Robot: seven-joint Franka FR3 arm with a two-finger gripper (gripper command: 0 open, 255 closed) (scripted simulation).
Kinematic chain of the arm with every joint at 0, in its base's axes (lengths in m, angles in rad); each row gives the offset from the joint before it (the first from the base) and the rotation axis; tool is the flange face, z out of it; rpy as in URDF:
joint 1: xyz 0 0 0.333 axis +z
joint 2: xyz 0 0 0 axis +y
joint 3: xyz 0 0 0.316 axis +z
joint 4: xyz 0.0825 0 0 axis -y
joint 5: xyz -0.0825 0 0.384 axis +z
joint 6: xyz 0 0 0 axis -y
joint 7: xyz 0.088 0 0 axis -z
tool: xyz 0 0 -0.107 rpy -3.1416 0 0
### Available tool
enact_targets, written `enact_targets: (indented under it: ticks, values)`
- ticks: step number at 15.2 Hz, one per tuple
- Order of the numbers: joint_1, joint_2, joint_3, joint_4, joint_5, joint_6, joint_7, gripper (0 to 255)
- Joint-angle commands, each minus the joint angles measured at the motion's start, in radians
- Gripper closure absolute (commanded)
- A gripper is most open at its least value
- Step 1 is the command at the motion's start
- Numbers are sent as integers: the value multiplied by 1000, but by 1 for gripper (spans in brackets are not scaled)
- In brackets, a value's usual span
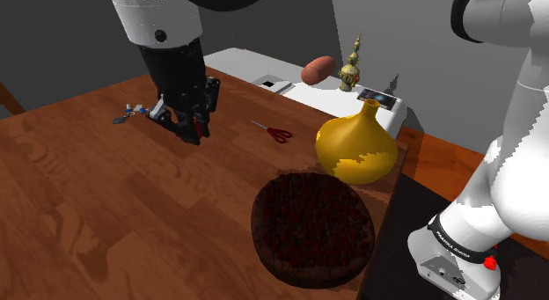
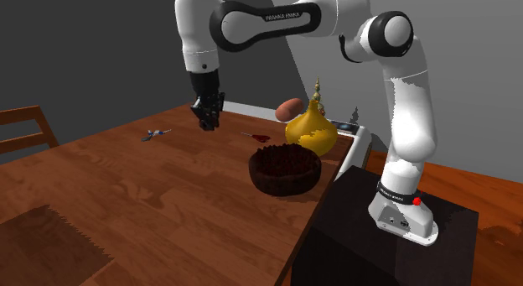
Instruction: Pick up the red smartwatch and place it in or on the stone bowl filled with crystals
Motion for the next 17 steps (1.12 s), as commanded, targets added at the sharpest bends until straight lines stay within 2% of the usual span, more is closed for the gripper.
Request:
enact_targets:
  ticks: [1,8,13,17]
  values:
    - [8,6,0,39,-3,-34,-2,255]
    - [35,28,0,155,-15,-129,-6,255]
    - [-67,-226,35,-148,137,-31,-25,255]
    - [-95,-422,29,-332,263,8,-66,255]
